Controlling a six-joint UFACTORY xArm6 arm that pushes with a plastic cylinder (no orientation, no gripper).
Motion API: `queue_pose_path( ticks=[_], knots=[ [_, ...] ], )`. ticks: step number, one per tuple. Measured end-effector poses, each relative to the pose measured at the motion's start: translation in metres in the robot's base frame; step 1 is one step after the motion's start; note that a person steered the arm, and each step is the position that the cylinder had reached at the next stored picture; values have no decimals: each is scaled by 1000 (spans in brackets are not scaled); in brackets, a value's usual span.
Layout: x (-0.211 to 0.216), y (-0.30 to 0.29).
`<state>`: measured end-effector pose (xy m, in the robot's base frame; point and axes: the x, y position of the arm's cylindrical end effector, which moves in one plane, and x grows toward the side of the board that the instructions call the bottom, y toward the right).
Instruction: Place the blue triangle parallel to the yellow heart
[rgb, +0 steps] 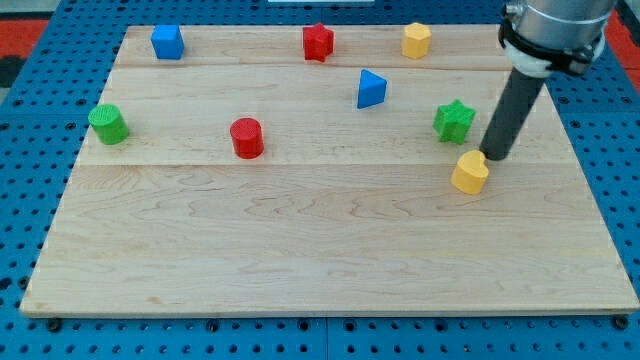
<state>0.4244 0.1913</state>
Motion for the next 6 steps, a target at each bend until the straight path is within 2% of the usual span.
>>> queue_pose_path(
  ticks=[1,2,3,5,6],
  knots=[
    [29,-37],
    [101,-39],
    [101,-39],
    [-24,-112],
    [-65,-97]
  ],
)
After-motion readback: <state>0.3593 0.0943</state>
